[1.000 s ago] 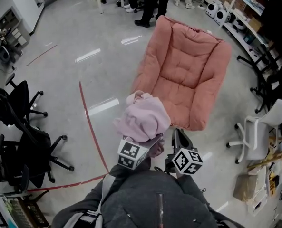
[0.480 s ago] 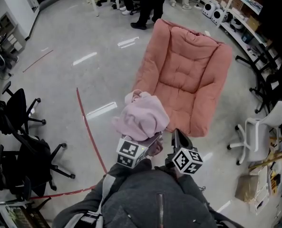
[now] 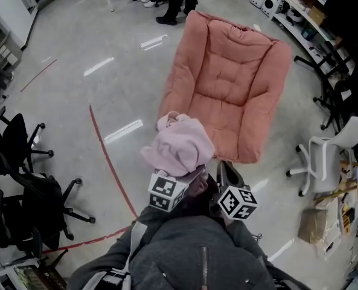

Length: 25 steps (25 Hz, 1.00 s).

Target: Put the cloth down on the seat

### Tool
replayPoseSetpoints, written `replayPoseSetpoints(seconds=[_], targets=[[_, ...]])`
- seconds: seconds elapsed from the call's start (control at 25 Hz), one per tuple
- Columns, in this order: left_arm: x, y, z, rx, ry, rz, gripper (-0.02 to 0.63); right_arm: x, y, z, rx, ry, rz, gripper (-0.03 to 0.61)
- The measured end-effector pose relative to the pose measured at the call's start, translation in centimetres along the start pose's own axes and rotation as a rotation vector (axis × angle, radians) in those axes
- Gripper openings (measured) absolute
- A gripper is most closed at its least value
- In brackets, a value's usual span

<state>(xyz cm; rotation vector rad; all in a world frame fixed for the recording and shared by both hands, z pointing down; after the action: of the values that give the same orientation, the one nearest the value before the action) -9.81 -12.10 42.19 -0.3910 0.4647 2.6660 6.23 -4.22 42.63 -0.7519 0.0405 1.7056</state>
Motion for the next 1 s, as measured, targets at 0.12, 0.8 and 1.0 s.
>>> replayPoseSetpoints(seconds=[0.12, 0.8, 1.0], targets=[[-0.9, -0.3, 0.4, 0.018, 0.013, 0.012, 0.471, 0.0, -1.0, 0.3, -0.009, 0.017, 0.021, 0.011], [-9.9, 0.2, 1.5, 0.037, 0.122, 0.075, 0.470, -6.4, -6.6, -1.8, -0.044, 0.022, 0.068, 0.011], [-13.5, 1.0, 1.3, 0.040, 0.133, 0.070, 0.469, -8.9, -9.2, -2.7, -0.046, 0.023, 0.100, 0.011]])
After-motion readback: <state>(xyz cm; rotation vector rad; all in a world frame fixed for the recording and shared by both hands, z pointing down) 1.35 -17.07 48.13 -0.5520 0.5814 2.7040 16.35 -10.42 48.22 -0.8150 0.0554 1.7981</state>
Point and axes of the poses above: the fingertips, and each gripper's own axes: x backward along the fingers, y to its left, z out of its underside, the point moved 7 cm from there along x, backward along the fingers, and after that the axes turned 10 degrees about z, right-handed, at the moved point
